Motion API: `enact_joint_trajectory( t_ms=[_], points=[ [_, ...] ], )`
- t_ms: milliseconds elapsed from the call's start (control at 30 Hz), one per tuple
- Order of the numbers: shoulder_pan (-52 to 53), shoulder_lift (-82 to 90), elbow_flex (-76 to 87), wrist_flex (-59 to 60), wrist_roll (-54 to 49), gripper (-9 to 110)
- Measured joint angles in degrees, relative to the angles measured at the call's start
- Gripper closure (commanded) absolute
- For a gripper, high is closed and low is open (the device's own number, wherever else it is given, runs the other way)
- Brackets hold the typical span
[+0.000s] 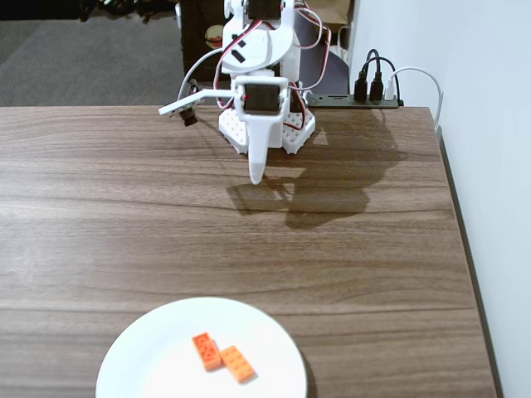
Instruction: Grasp a lego block and put it on the plate.
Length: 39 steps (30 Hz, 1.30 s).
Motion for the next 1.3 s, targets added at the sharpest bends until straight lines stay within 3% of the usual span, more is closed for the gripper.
enact_joint_trajectory(
  t_ms=[1300],
  points=[
    [-0.18, 0.79, 3.96, 0.0, 1.05, 101]
  ],
)
